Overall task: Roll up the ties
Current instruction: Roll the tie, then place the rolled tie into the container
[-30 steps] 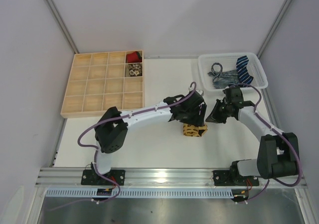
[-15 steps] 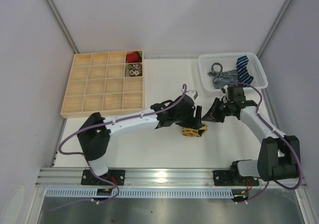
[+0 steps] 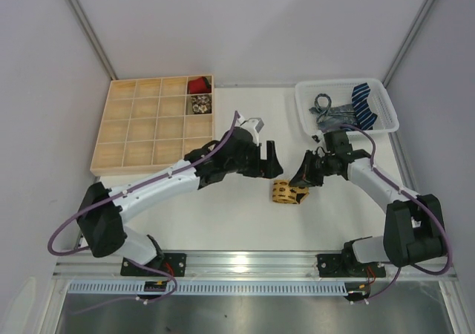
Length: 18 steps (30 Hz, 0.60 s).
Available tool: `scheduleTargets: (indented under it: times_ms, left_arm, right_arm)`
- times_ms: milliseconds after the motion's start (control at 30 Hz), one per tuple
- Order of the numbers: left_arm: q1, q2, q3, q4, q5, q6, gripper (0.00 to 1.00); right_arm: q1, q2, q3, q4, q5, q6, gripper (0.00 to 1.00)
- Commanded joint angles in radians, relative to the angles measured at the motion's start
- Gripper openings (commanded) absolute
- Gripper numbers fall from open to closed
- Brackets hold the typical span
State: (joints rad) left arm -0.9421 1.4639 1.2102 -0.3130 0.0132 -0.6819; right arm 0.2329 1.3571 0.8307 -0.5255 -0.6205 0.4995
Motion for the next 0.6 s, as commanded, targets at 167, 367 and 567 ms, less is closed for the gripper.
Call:
scheduleTargets:
  times_ms: [167,367,567]
  left_arm:
    - [0.089,0.082,-0.175,0.110,0.255,-0.051,0.97]
    - [0.092,0.144,-0.221,0.245,0.307,-0.074,0.98]
    - [0.097,0.205,-0.199,0.267,0.304,-0.059,1.00]
  right_arm:
    - [-0.004,0.034,-0.041,0.022,0.108,-0.027,0.00]
    - [-0.006,0.069,-0.044,0.041,0.162,-0.033,0.00]
    - [-0.017,0.094,-0.045,0.055,0.173,-0.049,0.00]
